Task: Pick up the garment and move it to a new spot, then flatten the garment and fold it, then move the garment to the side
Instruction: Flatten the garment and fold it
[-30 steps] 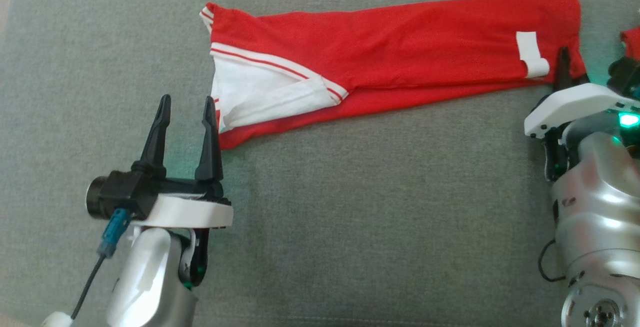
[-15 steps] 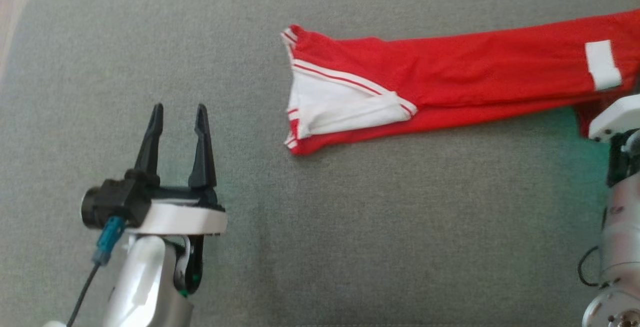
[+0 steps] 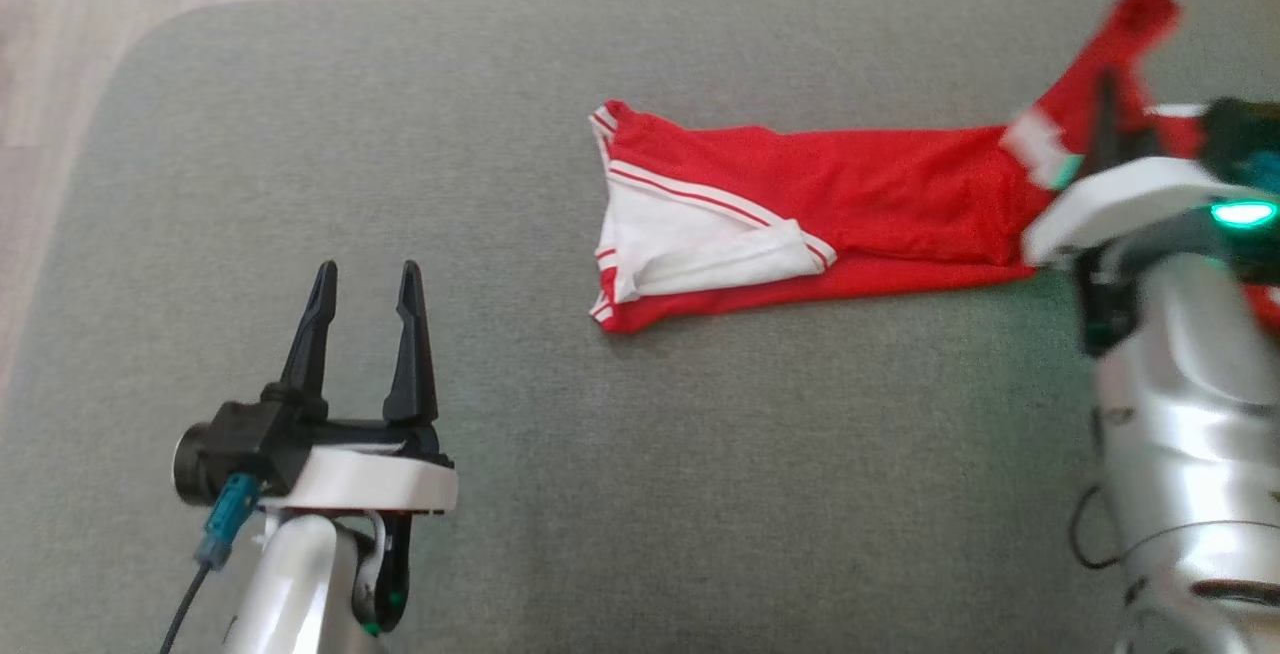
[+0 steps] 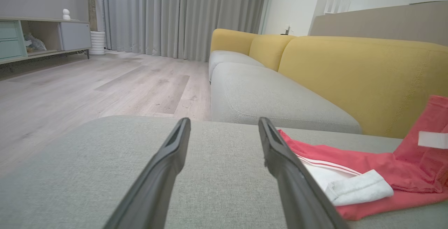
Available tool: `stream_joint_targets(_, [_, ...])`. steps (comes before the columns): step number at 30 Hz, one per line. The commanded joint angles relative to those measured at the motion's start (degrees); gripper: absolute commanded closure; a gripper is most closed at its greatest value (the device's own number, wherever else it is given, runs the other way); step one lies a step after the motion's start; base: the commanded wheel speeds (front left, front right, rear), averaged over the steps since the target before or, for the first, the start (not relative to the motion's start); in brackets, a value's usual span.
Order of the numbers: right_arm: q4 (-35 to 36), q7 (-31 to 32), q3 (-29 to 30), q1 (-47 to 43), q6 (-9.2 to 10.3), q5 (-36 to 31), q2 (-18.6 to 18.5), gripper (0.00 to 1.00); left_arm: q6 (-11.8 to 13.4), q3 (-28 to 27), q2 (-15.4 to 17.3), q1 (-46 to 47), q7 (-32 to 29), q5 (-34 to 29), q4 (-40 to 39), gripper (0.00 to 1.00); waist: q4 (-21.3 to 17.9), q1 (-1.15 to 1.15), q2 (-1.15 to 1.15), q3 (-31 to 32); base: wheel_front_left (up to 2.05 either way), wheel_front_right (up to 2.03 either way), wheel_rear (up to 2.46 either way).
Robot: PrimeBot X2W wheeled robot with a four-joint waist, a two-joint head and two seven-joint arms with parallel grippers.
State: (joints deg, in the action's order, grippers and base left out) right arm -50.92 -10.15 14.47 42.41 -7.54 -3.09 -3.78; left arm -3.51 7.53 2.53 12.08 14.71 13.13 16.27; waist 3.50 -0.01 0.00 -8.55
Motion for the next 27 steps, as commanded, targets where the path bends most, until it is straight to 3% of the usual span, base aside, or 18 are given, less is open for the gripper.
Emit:
stream_joint_targets(1, [1.54,-0.73,-4.63,1.76,0.05,2.82,0.88,1.00,0.32,-1.38,0.35,1.09,0.29,0.30,-1.77,0.00,0.98,0.01,0.00,0.82,0.00,0.00,0.00])
stream_joint_targets(7, [5.94,1.11,-24.74,-0.21,0.05,17.41,0.89,1.00,0.60,-0.11,0.35,1.04,0.29,0.63,-2.25,0.00,3.32,0.01,0.00,0.27,0.00,0.00,0.00])
stream_joint_targets(11, [8.60,2.50,-32.51,-1.30,0.05,21.69,0.90,1.00,0.81,1.19,0.35,1.83,0.29,1.34,-2.29,0.00,5.41,0.01,0.00,-1.14,0.00,0.00,0.00])
stream_joint_targets(16, [8.58,3.26,-37.96,-1.61,0.05,24.85,0.90,1.00,1.28,3.04,0.35,3.09,0.29,2.42,-2.10,0.00,8.12,0.01,0.00,-3.01,0.00,0.00,0.00])
stream_joint_targets(27, [3.87,2.22,-43.45,-1.24,0.05,27.84,0.90,1.00,2.02,5.19,0.35,4.64,0.29,4.32,-1.37,0.00,12.22,0.01,0.00,-5.85,0.00,0.00,0.00])
